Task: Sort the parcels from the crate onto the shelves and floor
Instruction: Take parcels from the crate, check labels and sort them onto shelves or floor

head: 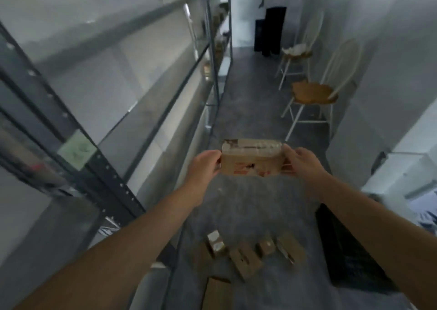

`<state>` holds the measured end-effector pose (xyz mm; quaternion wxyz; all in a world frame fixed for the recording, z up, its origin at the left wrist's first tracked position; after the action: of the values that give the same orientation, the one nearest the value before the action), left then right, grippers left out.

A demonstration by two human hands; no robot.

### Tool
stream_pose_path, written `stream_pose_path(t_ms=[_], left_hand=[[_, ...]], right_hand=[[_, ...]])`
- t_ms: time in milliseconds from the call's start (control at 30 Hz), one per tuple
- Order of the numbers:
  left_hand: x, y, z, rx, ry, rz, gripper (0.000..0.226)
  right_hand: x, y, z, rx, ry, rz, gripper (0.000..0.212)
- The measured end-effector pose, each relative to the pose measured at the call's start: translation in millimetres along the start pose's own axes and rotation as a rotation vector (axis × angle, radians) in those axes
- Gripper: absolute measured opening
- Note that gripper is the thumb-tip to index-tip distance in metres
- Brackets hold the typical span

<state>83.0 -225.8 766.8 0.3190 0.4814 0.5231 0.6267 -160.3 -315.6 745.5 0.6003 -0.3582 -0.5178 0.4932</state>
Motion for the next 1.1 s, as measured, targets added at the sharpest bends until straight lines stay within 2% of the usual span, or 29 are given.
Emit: stream_pose_path(t_ms=[133,233,333,500,600,700,767,867,1000,1100], left_hand=[[33,48,32,-0.060,0.182,-0.129,0.013],[64,59,43,-0.092,0.323,-0.196,0.014],[103,52,45,-0.106,0.407,-0.225,0.017],[168,20,75,-0.077,0.582,-0.248,0.018],[213,2,107,-0.032,0.677,-0.235,0.020],[262,-6,148,0.023,0.748,-0.255,0.019],[299,-14,178,0.069,0.795,-0.260,0.013],[363,-32,222,0.190,0.879,-0.275,0.012],[470,-74,283,0.345,1.063,-0.268,0.035],[571,-110,320,0.425,1.182,-0.254,0.040]], right_hand=[[29,-58,-10,-0.004,-0.075,0.153,0.024],[52,-87,-11,-0.083,-0.151,0.260,0.019],[67,-91,-14,-0.115,-0.272,0.278,0.020],[107,-83,-46,-0.028,-0.504,0.300,0.030],[145,-82,-79,-0.001,-0.575,0.310,0.027],[185,-85,-122,0.044,-0.642,0.364,0.014],[216,-89,-154,0.073,-0.705,0.400,0.018],[278,-98,-204,0.025,-0.831,0.416,0.011],[394,-92,-279,0.038,-1.065,0.401,0.016],[498,-72,-335,0.072,-1.231,0.401,0.019]])
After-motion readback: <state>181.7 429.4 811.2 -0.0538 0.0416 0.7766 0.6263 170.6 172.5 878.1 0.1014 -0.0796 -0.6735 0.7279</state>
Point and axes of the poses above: each hand's wrist, its own x-axis away from the middle knuckle, its own z-axis out of the back of the hand, y = z × x, the point moved 9 cm from there along -x, towards the middle knuckle
